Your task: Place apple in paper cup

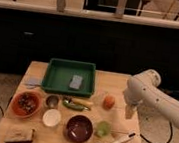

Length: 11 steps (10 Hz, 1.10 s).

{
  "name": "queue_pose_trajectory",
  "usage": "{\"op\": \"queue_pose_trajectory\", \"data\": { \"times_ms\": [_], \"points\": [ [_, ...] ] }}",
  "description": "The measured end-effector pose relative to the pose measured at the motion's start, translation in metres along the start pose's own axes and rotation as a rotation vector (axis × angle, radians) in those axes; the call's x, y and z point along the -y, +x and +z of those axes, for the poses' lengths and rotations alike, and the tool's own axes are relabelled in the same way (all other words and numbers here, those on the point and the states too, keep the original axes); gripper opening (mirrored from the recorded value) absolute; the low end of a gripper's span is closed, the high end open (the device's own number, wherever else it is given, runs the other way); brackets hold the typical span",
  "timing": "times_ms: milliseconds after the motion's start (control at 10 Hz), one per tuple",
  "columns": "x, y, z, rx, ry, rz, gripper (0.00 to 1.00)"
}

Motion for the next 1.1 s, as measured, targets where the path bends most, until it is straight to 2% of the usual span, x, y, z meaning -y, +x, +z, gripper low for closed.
{"op": "queue_pose_trajectory", "data": {
  "times_ms": [1100],
  "points": [
    [0.007,-0.006,0.035,0.064,0.043,-0.051,0.8]
  ]
}}
